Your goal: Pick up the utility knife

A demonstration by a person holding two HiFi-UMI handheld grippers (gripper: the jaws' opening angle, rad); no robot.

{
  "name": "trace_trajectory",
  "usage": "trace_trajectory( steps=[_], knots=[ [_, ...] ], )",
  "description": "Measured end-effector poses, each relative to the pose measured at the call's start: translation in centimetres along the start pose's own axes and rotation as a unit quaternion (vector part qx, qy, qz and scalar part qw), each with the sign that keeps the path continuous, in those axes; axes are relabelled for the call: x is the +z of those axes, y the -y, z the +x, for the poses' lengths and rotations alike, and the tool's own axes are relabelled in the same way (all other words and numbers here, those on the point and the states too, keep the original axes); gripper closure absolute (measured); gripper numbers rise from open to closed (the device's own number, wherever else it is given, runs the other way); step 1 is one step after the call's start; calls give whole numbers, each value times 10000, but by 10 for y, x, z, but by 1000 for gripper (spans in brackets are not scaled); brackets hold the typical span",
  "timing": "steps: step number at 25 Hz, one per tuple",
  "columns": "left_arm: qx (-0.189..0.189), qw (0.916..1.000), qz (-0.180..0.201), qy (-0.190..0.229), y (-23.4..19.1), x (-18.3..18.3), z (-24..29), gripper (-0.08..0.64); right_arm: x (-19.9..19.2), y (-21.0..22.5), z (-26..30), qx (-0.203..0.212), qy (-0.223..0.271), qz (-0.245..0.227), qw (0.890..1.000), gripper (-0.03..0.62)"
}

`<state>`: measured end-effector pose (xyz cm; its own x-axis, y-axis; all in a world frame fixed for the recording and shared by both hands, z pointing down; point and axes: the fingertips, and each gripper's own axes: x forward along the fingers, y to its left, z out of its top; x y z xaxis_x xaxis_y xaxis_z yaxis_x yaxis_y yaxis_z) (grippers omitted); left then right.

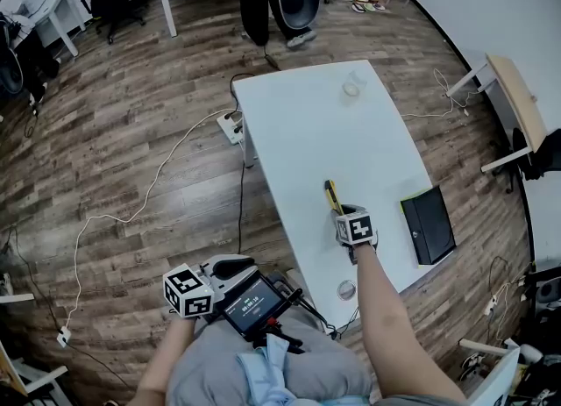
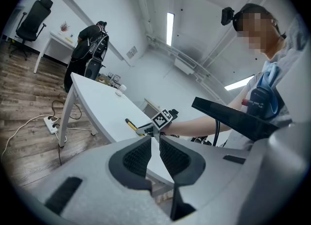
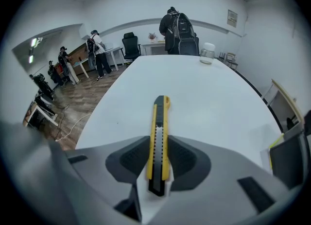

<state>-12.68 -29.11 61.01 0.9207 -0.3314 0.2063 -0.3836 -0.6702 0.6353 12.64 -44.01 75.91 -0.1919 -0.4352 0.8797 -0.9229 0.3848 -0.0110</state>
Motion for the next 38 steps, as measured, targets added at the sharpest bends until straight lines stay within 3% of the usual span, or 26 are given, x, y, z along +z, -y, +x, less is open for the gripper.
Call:
trace_trajectory(
  steps=[14, 27, 38],
  knots=[
    [-148, 9998, 125, -7, 11, 1, 8, 512, -13, -40, -20, -117, 107, -1360, 9906, 468],
    [-411, 9986, 335, -1, 22, 9, 23, 512, -8, -81, -72, 198, 787, -1010, 9916, 468],
    [-599, 9967, 541, -64, 32, 15, 33, 512, 2, -112, -142, 613, 1498, -796, 9836, 468]
  ],
)
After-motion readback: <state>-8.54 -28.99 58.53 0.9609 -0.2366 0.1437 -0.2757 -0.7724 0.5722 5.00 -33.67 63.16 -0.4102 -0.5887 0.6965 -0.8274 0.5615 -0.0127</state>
